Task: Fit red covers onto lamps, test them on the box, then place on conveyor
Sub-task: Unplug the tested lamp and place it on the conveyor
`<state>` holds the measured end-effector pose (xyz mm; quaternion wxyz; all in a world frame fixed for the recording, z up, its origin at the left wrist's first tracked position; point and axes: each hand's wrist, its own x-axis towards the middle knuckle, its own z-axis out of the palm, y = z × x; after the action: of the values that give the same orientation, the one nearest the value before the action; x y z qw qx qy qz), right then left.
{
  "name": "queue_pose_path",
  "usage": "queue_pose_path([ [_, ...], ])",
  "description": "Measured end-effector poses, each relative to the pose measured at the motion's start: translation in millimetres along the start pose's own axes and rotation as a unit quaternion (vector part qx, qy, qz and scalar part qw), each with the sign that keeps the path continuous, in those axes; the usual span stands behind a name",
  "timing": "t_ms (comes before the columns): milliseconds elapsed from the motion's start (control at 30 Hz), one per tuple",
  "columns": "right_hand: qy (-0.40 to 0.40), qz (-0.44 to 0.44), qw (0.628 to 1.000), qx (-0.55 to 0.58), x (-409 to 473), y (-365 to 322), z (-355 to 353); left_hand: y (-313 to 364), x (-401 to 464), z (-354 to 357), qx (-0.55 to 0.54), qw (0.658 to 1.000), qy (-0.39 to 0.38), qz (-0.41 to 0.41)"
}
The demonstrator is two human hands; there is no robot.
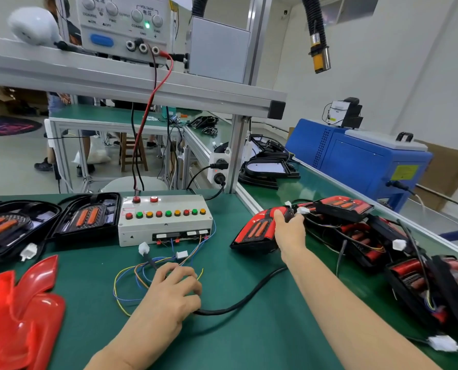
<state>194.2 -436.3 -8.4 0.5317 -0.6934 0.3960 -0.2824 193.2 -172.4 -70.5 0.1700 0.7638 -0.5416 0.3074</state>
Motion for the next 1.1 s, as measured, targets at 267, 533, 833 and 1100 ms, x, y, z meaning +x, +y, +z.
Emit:
queue_pose_path([
  [267,0.006,-0.141,0.857,-0.495,-1.7,-5.4,-18.4,8.9,4.1,-11.3,0.017,1.000,-0.024,0.000],
  [533,0.016,-0.228,0.819,-0.527,-24.3,1.5,-21.3,17.3,7.6,-15.8,0.032,0.996,-0.068,0.038],
  [833,-0.417,-0.136,0.880,-0.181,-129.0,-7.6,57.3,27.0,12.3,-11.8,0.076,0.990,-0.098,0.072],
  [1100,-0.435,0.011,0.894,0.110,-129.8,-38.7,81.4,26.8,12.3,-14.4,0.087,0.983,-0.144,0.076],
])
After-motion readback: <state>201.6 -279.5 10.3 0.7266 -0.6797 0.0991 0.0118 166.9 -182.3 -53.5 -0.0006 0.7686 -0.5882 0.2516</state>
